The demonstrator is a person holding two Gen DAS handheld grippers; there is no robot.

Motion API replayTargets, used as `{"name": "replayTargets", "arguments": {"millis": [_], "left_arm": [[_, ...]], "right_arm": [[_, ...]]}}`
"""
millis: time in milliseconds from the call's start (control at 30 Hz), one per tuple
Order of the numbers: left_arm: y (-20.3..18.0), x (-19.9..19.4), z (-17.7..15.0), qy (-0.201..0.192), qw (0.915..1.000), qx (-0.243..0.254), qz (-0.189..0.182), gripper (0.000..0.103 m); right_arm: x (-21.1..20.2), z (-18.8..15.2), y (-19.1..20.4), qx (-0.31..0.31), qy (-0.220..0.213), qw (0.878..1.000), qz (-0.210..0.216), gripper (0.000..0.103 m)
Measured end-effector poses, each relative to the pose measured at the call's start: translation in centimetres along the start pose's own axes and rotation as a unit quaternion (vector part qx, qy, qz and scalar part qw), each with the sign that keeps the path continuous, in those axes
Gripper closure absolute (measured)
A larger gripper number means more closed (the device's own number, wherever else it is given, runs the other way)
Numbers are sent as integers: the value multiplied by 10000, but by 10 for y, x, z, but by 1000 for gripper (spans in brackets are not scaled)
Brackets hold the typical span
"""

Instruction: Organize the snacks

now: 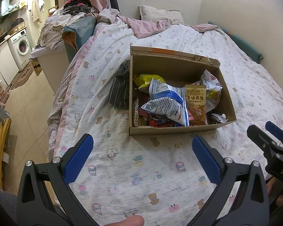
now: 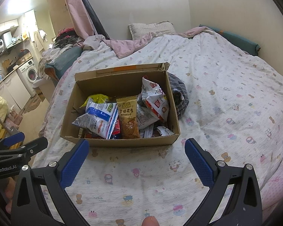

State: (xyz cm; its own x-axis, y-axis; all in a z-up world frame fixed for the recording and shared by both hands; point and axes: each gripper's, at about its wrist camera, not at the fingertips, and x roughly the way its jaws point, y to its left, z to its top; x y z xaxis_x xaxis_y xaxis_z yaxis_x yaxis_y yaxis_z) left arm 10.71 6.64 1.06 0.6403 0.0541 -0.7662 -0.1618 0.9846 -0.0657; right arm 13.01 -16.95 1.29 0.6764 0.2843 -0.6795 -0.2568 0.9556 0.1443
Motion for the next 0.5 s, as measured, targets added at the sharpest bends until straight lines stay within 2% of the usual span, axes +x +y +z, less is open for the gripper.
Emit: {"name": "replayTargets", "arguments": {"millis": [500], "left_arm": [[0, -2, -2, -39, 10000, -16, 27, 0]], "right_arm": [[1, 1, 0, 3, 8, 10000, -19, 0]]}}
